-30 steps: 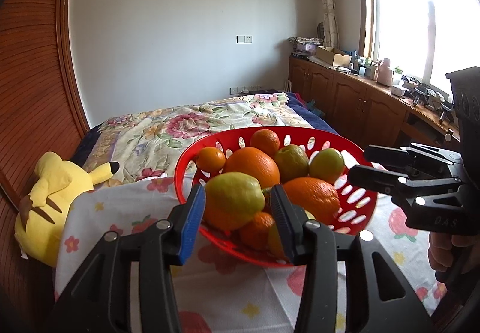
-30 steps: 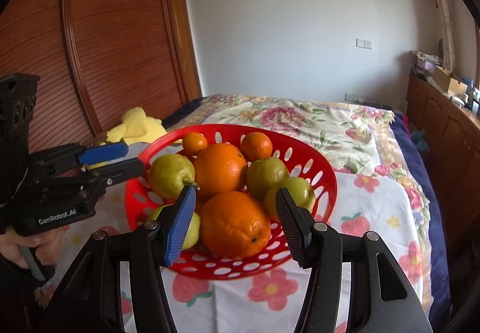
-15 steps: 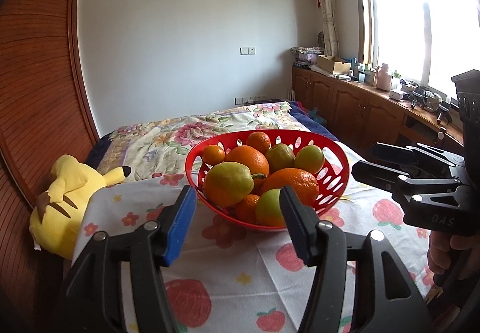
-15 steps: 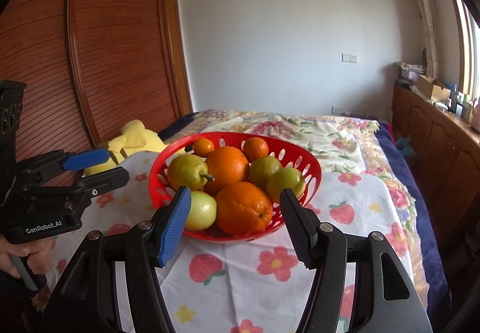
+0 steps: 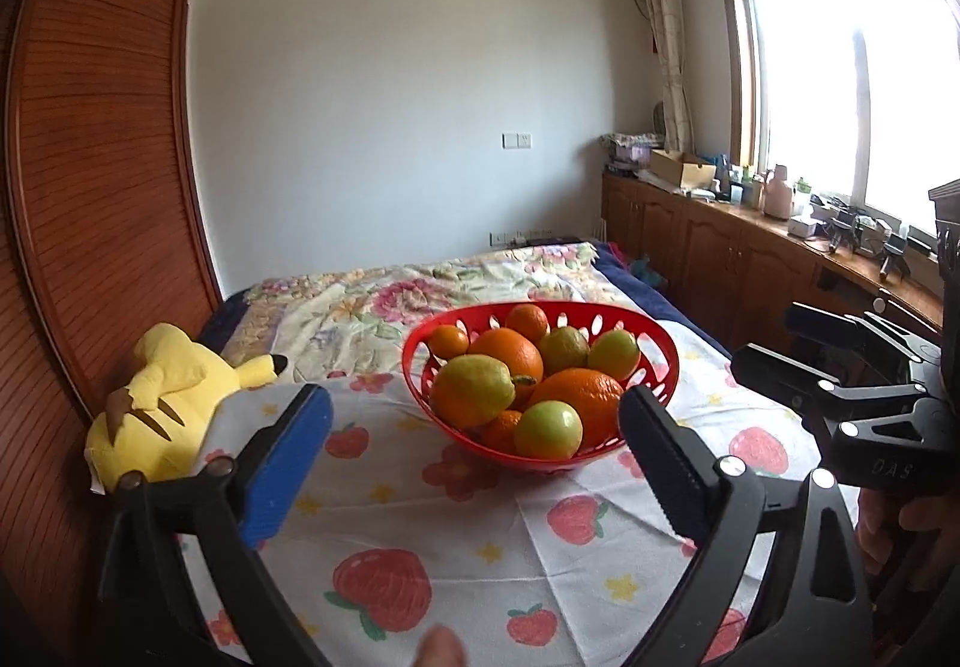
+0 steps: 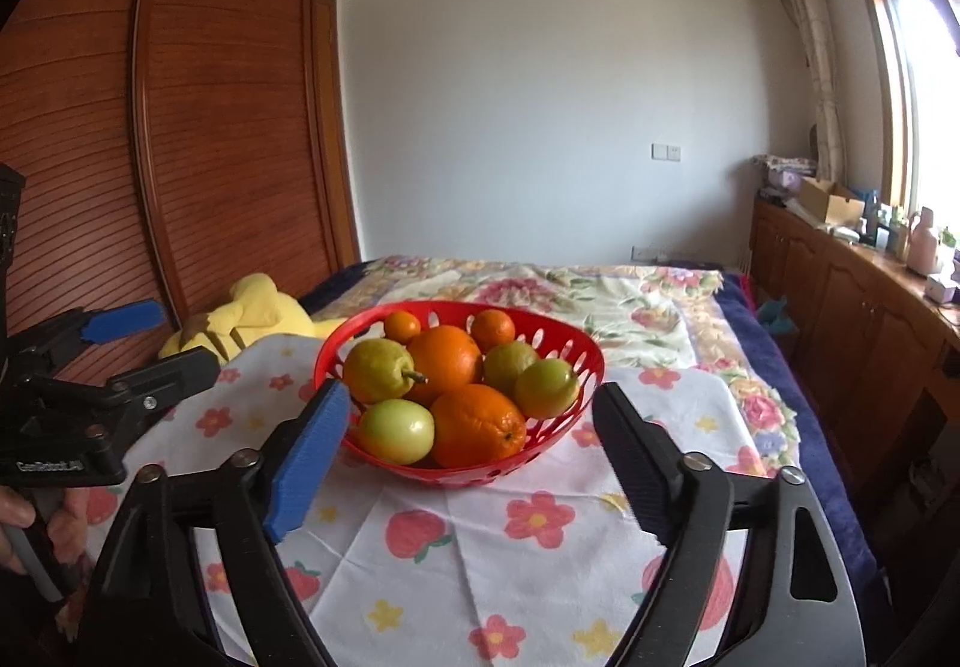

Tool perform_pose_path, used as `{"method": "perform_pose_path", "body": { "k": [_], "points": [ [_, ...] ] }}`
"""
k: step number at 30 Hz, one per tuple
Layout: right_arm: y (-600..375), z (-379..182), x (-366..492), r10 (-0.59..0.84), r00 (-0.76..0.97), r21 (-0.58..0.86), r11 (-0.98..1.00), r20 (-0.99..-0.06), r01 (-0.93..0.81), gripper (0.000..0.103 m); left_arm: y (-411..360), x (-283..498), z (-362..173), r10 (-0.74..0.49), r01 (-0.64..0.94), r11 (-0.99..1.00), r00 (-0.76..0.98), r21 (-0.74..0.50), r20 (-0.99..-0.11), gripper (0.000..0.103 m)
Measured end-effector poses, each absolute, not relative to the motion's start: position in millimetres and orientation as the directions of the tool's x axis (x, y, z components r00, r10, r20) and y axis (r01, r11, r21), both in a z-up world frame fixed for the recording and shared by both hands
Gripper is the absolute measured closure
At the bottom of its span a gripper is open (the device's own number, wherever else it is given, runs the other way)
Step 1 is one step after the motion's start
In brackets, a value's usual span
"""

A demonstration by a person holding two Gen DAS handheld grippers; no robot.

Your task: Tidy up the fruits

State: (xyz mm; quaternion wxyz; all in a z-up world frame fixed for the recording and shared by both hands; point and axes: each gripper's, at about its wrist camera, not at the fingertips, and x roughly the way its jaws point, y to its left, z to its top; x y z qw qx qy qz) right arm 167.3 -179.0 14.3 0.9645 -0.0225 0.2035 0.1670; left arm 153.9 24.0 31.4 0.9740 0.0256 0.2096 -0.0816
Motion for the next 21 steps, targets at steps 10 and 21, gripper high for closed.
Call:
{"method": "perform_pose_path", "body": {
  "k": [10, 21],
  "points": [
    [-182, 29, 147, 0.295, 0.882, 0.029, 0.952, -0.368, -0.306, 0.012, 28, 138, 39, -0.12, 0.135, 0.991, 0.901, 0.006, -0.416, 0.006],
    [-188, 47, 105, 0.265, 0.905, 0.027, 0.962, -0.334, -0.272, 0.012, 19, 92, 47, -0.107, 0.129, 0.991, 0.907, 0.027, -0.407, 0.006]
  ]
}}
